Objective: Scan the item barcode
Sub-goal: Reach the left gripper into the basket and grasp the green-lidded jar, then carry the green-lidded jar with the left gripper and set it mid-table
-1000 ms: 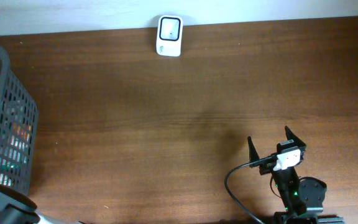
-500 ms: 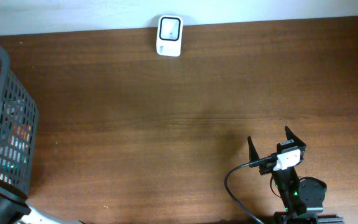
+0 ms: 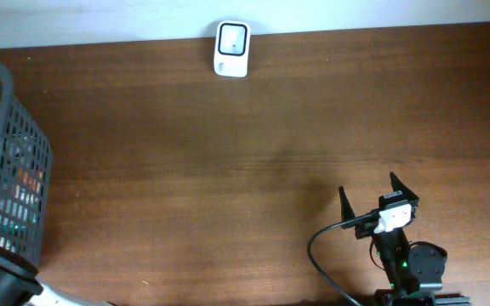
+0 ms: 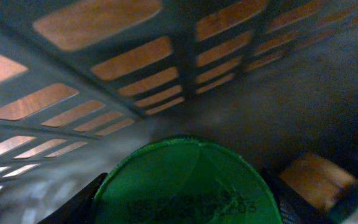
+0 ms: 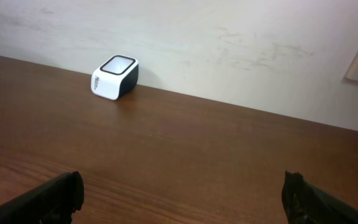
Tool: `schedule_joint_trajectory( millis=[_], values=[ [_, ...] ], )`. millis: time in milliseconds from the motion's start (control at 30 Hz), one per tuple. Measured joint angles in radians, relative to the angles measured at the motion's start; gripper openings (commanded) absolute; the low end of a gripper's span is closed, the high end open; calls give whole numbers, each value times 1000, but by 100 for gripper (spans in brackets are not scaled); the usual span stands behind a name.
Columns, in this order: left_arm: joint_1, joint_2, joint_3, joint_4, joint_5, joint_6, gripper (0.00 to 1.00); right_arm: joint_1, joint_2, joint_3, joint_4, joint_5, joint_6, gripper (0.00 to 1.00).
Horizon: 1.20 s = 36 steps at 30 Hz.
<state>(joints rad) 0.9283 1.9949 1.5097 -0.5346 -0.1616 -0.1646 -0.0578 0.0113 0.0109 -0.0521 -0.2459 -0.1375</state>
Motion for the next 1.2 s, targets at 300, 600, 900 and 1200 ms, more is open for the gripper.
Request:
schedule_joint_trajectory(
  millis=[300,600,900,1200],
  values=[
    [0,-332,33,40,247,-39,37,0,0,0,0,0,1,98],
    [-200,-605,41,92,323,-69,37,0,0,0,0,0,0,99],
    [-619,-721,43,-48,341,-72,36,0,0,0,0,0,0,98],
    [-977,-496,45,-256,322,-72,32,0,0,0,0,0,0,99]
  ],
)
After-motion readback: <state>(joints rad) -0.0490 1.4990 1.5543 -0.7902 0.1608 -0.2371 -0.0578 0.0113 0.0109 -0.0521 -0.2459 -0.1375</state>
